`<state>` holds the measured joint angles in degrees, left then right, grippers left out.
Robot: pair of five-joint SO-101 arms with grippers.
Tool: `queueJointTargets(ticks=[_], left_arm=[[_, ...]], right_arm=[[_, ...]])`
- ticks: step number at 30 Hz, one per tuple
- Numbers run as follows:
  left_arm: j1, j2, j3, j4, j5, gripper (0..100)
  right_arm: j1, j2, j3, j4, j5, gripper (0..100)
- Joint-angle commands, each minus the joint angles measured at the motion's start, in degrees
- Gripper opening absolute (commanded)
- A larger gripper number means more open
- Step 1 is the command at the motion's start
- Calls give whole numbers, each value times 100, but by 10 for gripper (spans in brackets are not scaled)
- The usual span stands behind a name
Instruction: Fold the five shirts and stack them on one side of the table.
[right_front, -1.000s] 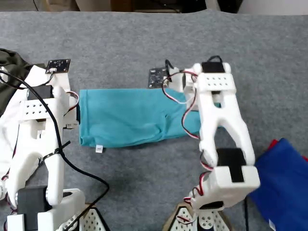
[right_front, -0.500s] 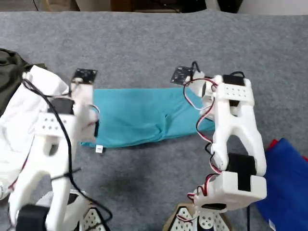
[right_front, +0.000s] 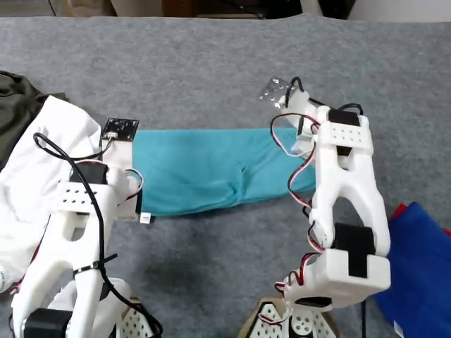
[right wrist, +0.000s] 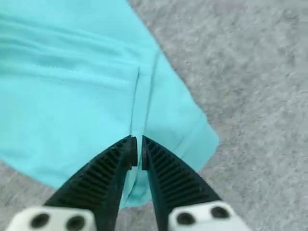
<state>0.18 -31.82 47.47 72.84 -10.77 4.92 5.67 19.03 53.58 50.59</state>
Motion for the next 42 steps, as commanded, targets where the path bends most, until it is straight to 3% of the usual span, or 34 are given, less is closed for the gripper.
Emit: queueJointTargets(ticks=[1,6,18,29,42], left_arm=[[44,48,-642,-35,79,20],[422,400,-809,-404,237,20],[413,2668,-273,-1433,352,19],[422,2589,-255,-1442,352,19],[536,2571,-2259,536,35,20]], right_arm=[[-66,268,-532,-105,-193,34],[-66,866,-989,-97,-334,34],[-40,1947,-1745,-105,-290,34],[57,2598,-2695,624,-149,16],[84,611,-1393,369,-26,7]])
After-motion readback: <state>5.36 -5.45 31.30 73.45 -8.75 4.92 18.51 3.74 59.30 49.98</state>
